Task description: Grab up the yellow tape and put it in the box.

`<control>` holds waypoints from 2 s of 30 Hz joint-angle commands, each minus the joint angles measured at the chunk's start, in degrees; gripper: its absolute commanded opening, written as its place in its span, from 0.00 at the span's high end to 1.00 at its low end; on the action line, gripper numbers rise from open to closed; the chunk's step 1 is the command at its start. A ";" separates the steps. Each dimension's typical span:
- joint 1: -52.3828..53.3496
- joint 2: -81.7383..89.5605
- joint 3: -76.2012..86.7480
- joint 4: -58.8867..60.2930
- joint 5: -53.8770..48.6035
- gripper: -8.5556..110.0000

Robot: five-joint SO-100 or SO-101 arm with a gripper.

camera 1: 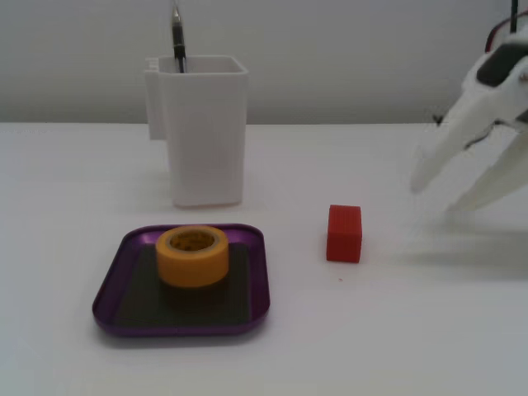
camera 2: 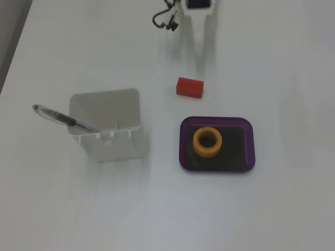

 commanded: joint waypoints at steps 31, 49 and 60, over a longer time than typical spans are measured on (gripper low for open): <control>-0.62 4.13 6.42 0.00 -0.18 0.93; -0.62 4.13 6.42 0.00 -0.18 0.93; -0.62 4.13 6.42 0.00 -0.18 0.93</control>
